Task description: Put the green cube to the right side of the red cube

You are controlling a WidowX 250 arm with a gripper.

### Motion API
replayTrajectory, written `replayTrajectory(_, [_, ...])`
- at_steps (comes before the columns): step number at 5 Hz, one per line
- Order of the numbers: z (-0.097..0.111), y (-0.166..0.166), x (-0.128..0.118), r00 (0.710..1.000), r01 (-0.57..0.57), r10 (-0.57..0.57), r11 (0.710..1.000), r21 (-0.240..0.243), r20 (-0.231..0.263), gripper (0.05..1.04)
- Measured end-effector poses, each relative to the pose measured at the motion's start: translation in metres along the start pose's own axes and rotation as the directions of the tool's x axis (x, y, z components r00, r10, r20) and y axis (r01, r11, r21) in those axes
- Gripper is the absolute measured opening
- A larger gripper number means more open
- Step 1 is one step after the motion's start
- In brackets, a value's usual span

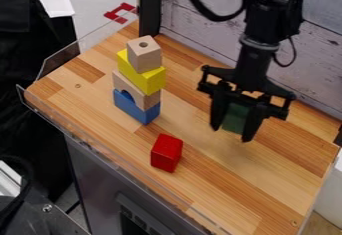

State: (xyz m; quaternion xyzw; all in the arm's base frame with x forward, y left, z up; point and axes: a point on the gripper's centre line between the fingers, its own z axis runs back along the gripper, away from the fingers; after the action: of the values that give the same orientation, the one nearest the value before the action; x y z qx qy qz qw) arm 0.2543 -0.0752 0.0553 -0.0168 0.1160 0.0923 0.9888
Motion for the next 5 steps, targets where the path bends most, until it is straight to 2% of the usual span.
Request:
replayTrajectory(2, [-0.023, 0.01, -0.036, 0.991, 0.041, -0.044, 0.999, -0.03, -0.124, 0.526])
replayTrajectory(5, [-0.044, 0.002, -0.041, 0.985, 0.048, -0.059, 0.996, -0.07, -0.159, 0.526])
